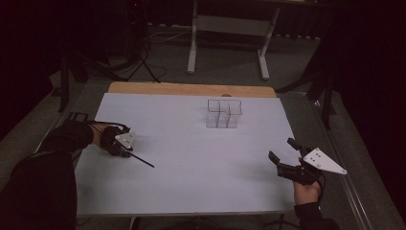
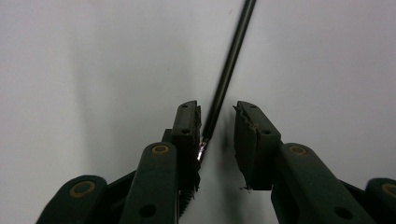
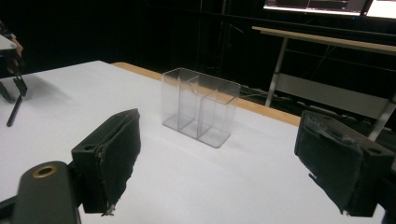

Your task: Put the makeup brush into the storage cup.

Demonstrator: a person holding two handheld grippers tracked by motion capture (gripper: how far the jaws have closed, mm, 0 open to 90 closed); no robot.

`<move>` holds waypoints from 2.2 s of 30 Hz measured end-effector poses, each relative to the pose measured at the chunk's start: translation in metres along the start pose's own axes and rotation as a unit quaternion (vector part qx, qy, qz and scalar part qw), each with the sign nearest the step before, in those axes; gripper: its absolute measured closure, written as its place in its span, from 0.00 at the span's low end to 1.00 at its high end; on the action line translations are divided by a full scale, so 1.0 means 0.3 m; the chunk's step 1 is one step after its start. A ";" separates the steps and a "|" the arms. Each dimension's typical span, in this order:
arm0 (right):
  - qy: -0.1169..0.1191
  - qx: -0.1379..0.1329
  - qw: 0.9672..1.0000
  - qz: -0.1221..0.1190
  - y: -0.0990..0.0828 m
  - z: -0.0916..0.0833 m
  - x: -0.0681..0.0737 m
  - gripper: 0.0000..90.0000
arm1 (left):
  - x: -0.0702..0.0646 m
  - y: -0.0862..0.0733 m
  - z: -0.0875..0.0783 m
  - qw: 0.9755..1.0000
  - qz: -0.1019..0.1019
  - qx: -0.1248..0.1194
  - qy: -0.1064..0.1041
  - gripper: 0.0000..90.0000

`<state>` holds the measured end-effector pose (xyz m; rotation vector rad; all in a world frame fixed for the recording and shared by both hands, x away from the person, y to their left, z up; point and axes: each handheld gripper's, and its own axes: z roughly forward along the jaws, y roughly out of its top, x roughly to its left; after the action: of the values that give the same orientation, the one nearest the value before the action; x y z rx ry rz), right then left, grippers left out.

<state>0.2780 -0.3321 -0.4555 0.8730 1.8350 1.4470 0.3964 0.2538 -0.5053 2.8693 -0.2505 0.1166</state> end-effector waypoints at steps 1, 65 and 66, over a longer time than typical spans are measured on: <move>0.000 0.000 1.000 0.000 0.000 0.000 0.000 0.16 | 0.000 0.000 0.000 1.000 0.000 0.000 0.000 0.80; 0.077 0.065 0.995 -0.017 0.062 0.075 0.048 0.16 | 0.140 0.561 -0.156 0.994 0.043 -0.097 -0.037 0.95; 0.089 0.082 0.993 -0.012 0.064 0.090 0.054 0.15 | 0.140 0.561 -0.156 0.994 0.043 -0.097 -0.037 0.95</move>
<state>0.2926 -0.3007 -0.4433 0.8182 2.1149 1.4119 0.4045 0.0993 -0.4142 2.6737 -0.3789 0.0009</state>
